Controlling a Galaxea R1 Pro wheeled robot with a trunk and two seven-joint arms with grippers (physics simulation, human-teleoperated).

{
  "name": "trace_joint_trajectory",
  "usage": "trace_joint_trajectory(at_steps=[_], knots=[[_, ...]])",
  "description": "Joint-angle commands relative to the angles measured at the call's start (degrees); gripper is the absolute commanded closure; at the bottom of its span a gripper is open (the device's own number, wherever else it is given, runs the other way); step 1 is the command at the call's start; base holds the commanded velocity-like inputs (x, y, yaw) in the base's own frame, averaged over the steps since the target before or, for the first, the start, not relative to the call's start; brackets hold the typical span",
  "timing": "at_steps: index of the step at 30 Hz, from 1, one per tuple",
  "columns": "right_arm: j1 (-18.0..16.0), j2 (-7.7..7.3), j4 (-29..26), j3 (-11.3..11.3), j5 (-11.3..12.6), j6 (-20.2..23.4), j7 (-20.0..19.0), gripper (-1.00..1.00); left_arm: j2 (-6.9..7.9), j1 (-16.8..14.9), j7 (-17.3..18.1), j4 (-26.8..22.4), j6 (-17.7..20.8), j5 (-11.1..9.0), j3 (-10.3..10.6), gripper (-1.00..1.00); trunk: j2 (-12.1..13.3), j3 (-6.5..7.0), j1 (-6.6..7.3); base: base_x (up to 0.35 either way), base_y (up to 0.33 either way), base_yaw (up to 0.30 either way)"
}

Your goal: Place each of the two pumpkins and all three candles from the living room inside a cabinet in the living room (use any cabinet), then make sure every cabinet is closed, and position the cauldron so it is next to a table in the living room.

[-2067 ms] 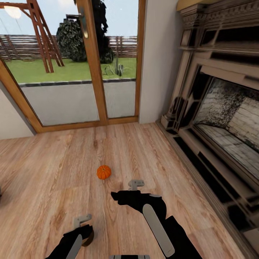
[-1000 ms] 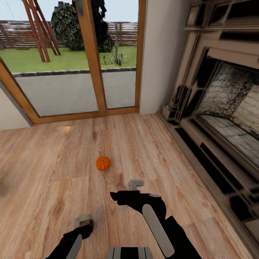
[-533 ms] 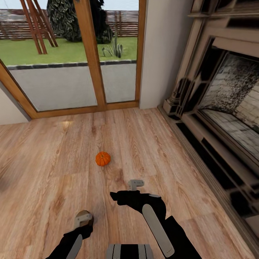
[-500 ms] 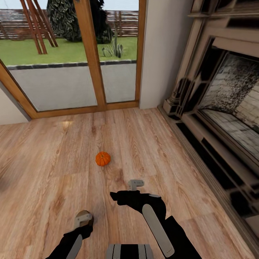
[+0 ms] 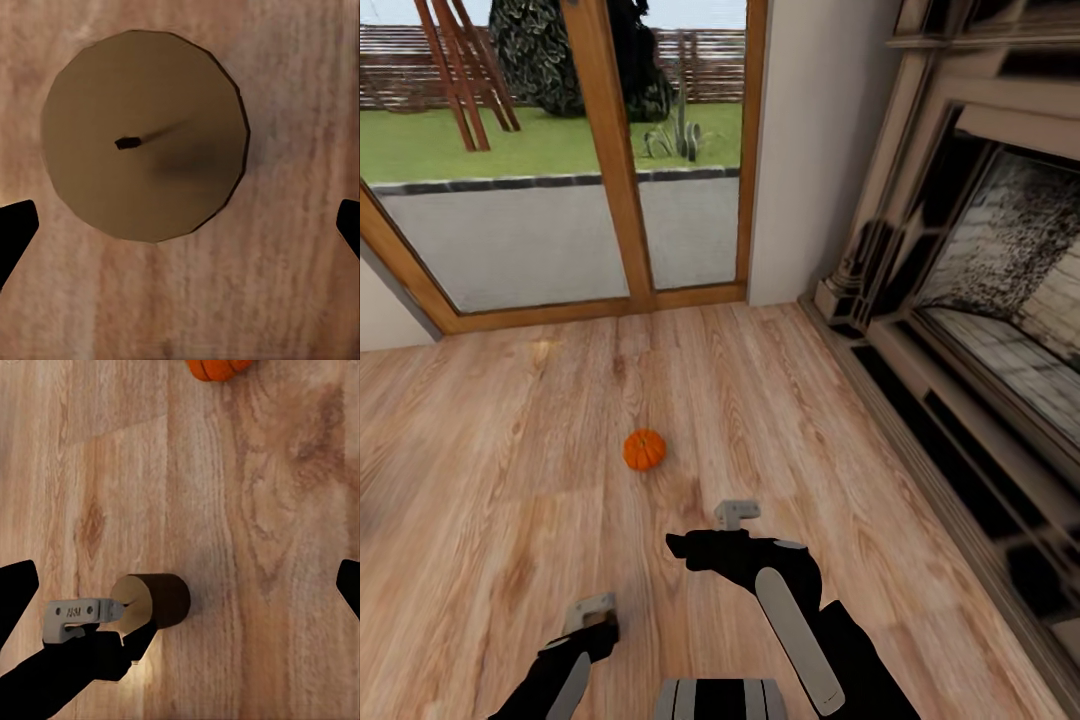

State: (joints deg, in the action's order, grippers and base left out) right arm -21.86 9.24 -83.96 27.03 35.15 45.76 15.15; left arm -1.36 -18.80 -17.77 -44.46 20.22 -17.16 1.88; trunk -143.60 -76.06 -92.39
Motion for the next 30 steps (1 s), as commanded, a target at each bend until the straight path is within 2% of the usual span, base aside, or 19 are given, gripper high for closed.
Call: trace_joint_trajectory(at_steps=[1, 9, 21, 26, 30], knots=[[-0.05, 0.03, -0.05, 0.04, 0.61, 0.12, 0.59, -1.00, 0.08, -0.01, -0.51, -0.10, 0.13, -0.59, 0.30, -1.00, -0.02, -0.04, -0.01, 0.119, 0.000, 0.000], [-0.06, 0.04, -0.04, 0.04, 0.61, 0.12, 0.59, -1.00, 0.21, -0.01, -0.51, -0.10, 0.03, -0.60, 0.32, -1.00, -0.02, -0.04, -0.01, 0.054, 0.103, 0.000], [-0.04, 0.01, -0.05, 0.04, 0.54, 0.12, 0.59, -1.00, -0.02, -0.01, -0.56, -0.10, -0.11, -0.52, 0.40, -1.00, -0.02, -0.04, -0.01, 0.003, 0.011, 0.000], [-0.02, -0.04, -0.45, 0.04, 0.53, 0.14, 0.21, -1.00, -0.12, -0.01, -0.59, -0.10, -0.16, -0.51, 0.40, -1.00, -0.08, -1.15, -0.14, 0.000, 0.000, 0.000], [0.43, -0.20, -3.73, 0.87, 0.53, 0.46, -2.98, -1.00, -0.13, -0.01, -0.55, -0.10, -0.98, -0.54, 0.43, -1.00, -0.14, -2.04, -0.24, 0.000, 0.000, 0.000]])
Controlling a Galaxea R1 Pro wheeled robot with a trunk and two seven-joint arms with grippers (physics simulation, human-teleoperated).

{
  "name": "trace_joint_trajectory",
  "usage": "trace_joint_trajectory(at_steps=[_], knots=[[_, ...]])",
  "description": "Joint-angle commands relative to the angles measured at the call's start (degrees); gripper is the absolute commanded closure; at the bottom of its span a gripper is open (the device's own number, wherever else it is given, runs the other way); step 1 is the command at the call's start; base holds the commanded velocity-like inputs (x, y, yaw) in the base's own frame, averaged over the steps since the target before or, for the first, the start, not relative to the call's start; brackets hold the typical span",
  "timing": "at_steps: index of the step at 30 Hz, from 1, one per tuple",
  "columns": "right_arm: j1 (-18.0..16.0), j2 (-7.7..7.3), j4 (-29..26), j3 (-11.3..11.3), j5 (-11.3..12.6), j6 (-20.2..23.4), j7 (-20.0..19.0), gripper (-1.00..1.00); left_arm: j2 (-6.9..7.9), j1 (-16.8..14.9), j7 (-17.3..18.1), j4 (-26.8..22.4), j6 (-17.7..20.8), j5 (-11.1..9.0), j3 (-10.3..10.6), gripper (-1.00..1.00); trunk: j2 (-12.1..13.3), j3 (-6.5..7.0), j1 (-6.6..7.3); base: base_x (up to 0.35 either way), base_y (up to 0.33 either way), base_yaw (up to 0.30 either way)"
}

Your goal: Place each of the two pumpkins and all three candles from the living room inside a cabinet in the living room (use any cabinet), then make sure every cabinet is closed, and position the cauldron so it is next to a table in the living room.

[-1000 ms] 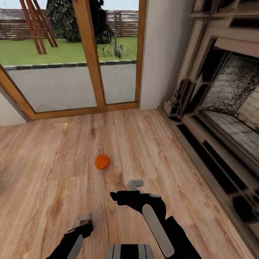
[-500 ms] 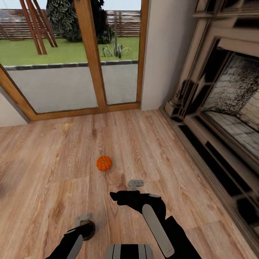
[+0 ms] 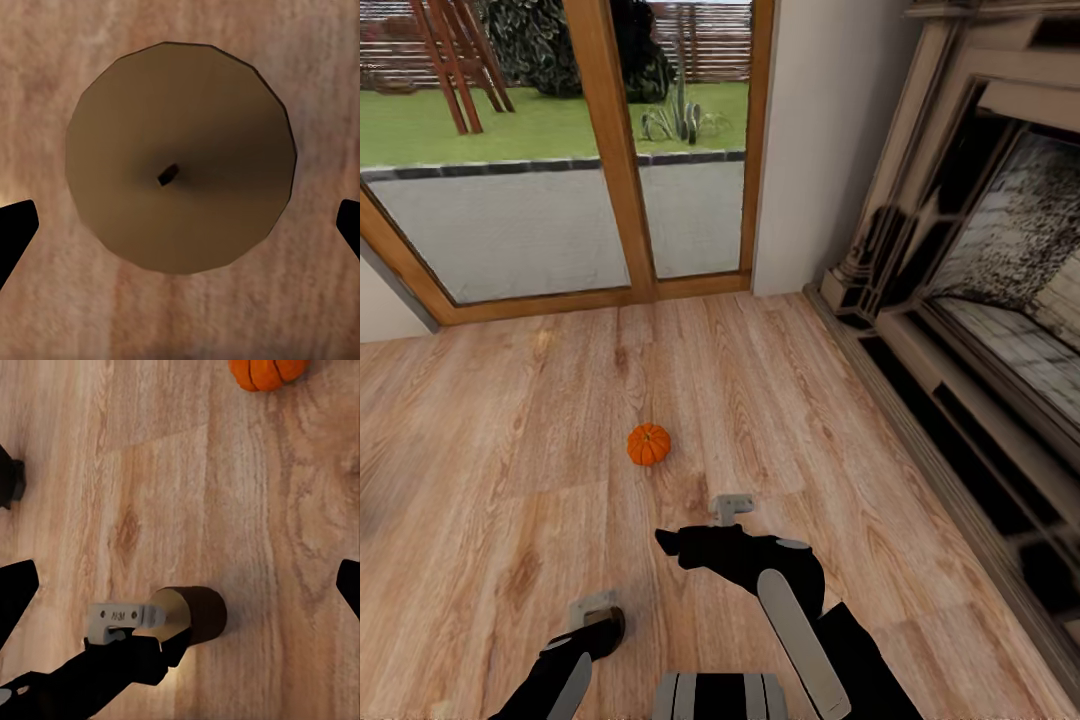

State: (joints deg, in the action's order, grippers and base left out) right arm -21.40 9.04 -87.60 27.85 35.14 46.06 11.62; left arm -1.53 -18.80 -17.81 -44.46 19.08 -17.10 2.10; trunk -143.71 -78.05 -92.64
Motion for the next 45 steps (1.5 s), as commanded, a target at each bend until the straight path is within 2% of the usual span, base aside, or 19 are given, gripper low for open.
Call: trace_joint_trajectory(at_steps=[1, 3, 6, 20, 29, 36, 45], knots=[[0.04, -0.08, -0.67, 0.69, 0.54, 0.23, -0.09, -1.00, 0.04, -0.01, -0.50, -0.10, -0.40, -0.62, 0.27, -1.00, -0.03, -0.27, -0.01, 0.000, 0.000, 0.000], [0.10, -0.24, -1.39, 1.84, 0.54, 0.22, -0.87, -1.00, 0.04, -0.01, -0.48, -0.10, -1.26, -0.64, 0.33, -1.00, -0.05, -0.49, -0.04, 0.000, 0.000, 0.000], [0.14, -0.32, -1.71, 2.34, 0.54, 0.17, -1.24, -1.00, 0.04, -0.01, -0.47, -0.10, -1.63, -0.65, 0.36, -1.00, -0.05, -0.49, -0.04, 0.000, 0.000, 0.000], [0.17, -0.28, -1.73, 2.48, 0.54, 0.08, -1.34, -1.00, 0.07, -0.01, -0.50, -0.10, -1.76, -0.66, 0.31, -1.00, -0.22, -3.37, -0.37, 0.000, 0.000, 0.000], [0.17, -0.18, -1.70, 2.56, 0.54, 0.08, -1.34, -1.00, 0.02, -0.01, -0.50, -0.10, -1.77, -0.66, 0.36, -1.00, -0.22, -3.37, -0.37, 0.000, 0.000, 0.000], [0.14, -0.16, -1.70, 2.56, 0.54, 0.01, -1.34, -1.00, 0.11, -0.01, -0.47, -0.10, -1.76, -0.62, 1.76, -1.00, -0.22, -3.37, -0.37, 0.095, 0.025, 0.000], [0.15, -0.08, -1.70, 2.65, 0.54, -0.01, -1.34, -1.00, 0.12, -0.01, -0.53, -0.10, -1.77, -0.58, 1.86, -1.00, -0.22, -3.37, -0.37, 0.051, 0.057, 0.000]])
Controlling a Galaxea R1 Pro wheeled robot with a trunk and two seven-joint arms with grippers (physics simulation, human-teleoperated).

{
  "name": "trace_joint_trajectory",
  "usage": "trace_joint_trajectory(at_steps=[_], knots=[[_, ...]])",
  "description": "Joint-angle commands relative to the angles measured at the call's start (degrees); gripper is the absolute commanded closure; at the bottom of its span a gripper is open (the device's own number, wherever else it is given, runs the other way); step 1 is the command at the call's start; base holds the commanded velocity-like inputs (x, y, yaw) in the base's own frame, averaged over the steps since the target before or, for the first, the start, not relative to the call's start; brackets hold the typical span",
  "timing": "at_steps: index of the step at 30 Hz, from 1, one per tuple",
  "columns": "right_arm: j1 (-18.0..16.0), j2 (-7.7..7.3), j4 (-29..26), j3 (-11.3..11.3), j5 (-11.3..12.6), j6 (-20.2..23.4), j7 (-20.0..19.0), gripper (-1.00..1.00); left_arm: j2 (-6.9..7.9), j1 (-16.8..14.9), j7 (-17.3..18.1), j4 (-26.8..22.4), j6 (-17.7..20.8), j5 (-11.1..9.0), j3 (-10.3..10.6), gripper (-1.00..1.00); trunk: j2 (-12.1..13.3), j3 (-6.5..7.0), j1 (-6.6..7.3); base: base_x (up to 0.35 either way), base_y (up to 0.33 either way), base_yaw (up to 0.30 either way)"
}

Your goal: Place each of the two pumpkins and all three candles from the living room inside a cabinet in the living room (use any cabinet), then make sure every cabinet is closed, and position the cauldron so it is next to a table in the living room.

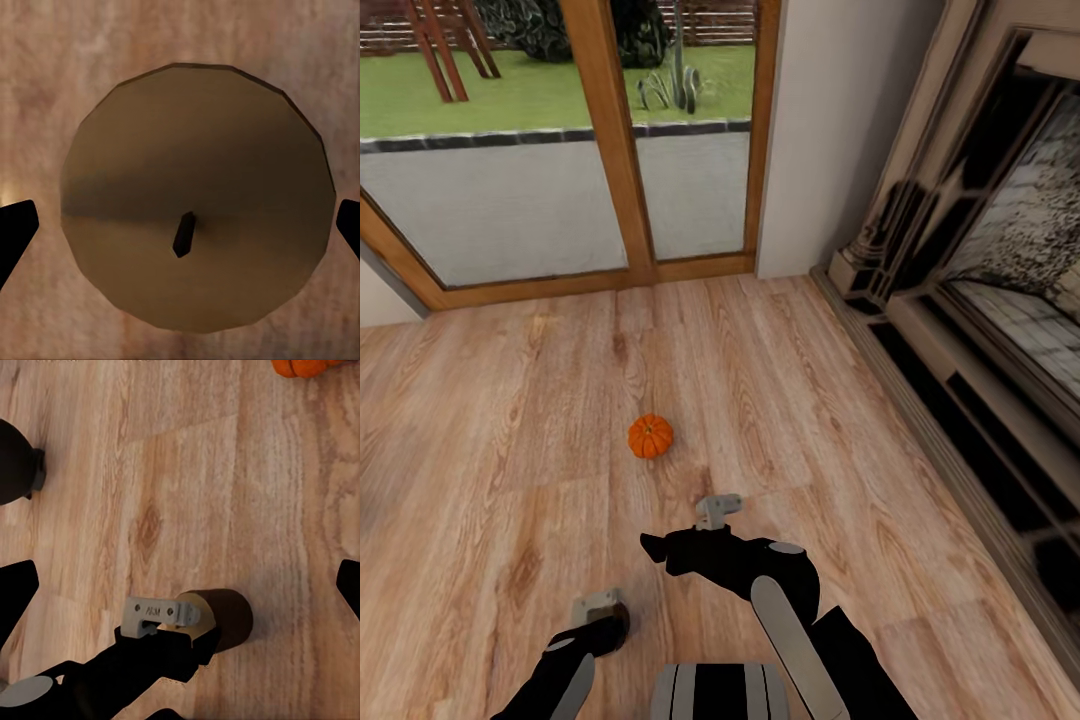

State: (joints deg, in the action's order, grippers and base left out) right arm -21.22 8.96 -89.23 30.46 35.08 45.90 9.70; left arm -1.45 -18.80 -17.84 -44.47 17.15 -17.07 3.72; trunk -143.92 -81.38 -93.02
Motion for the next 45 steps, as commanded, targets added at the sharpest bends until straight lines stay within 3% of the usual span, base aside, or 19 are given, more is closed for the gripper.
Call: trace_joint_trajectory(at_steps=[1, 13, 16, 45], knots=[[-0.02, 0.01, -0.06, 0.04, 0.60, 0.16, 0.59, -1.00, 0.04, -0.01, -0.52, -0.09, 0.17, -0.60, 0.23, -1.00, -0.02, -0.04, 0.00, 0.026, 0.036, 0.000], [-0.04, 0.01, -0.06, 0.04, 0.60, 0.16, 0.59, -1.00, 0.04, -0.01, -0.53, -0.09, 0.15, -0.59, 0.31, -1.00, -0.02, -0.04, 0.00, 0.003, 0.007, 0.000], [-0.03, 0.01, -0.06, 0.04, 0.60, 0.16, 0.59, -1.00, 0.00, -0.01, -0.53, -0.09, 0.15, -0.63, 0.32, -1.00, -0.06, -0.70, -0.07, 0.000, 0.000, 0.000], [-0.01, 0.10, -0.06, 0.04, 0.60, 0.15, 0.59, -1.00, -0.13, -0.01, -0.53, -0.09, 0.12, -0.68, 0.32, -1.00, -0.12, -1.81, -0.20, 0.000, 0.000, 0.000]])
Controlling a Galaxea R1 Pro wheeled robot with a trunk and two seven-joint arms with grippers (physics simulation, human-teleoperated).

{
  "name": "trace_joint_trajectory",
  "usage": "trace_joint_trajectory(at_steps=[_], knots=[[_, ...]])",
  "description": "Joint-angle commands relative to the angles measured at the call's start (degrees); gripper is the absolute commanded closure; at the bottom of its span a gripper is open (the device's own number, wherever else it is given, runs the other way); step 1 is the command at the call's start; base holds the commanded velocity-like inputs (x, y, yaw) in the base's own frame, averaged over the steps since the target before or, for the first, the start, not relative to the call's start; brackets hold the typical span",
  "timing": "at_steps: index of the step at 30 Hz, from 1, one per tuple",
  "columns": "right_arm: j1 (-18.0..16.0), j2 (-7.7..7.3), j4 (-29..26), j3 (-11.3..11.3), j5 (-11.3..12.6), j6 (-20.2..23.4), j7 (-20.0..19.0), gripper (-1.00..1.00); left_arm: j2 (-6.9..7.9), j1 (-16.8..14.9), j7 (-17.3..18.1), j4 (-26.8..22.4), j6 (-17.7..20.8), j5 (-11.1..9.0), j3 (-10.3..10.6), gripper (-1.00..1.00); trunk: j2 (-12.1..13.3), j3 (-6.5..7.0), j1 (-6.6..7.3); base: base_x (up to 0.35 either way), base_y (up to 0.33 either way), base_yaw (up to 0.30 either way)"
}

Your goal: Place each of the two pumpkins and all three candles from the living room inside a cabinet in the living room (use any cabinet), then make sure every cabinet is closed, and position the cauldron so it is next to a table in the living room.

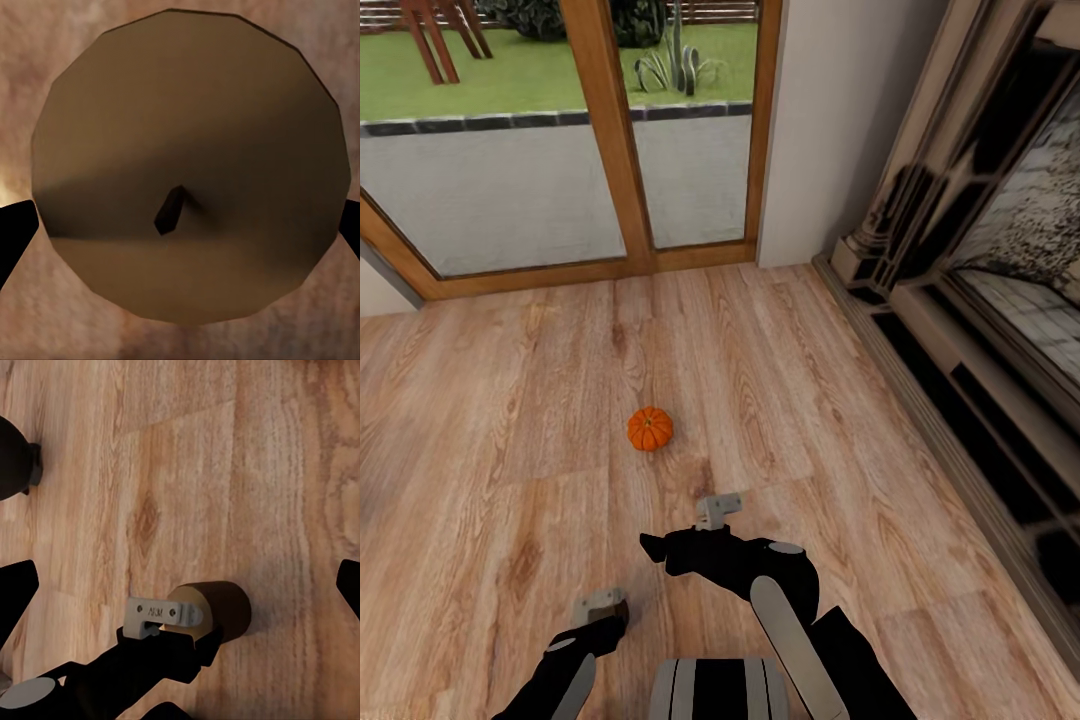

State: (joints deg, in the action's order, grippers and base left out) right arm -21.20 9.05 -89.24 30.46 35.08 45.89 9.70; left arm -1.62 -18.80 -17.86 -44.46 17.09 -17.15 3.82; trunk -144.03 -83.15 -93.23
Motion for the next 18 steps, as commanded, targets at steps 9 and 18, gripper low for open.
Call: trace_joint_trajectory(at_steps=[9, 18], knots=[[-0.04, 0.00, -0.06, 0.04, 0.60, 0.14, 0.58, -1.00, 0.06, -0.01, -0.51, -0.10, 0.14, -0.60, 0.22, 1.00, -0.02, -0.04, 0.01, 0.000, 0.000, 0.000], [-0.04, 0.00, -0.06, 0.04, 0.60, 0.15, 0.58, -1.00, 0.04, -0.01, -0.49, -0.10, 0.14, -0.60, 0.15, 1.00, -0.02, -0.04, 0.01, 0.000, 0.000, 0.000]])
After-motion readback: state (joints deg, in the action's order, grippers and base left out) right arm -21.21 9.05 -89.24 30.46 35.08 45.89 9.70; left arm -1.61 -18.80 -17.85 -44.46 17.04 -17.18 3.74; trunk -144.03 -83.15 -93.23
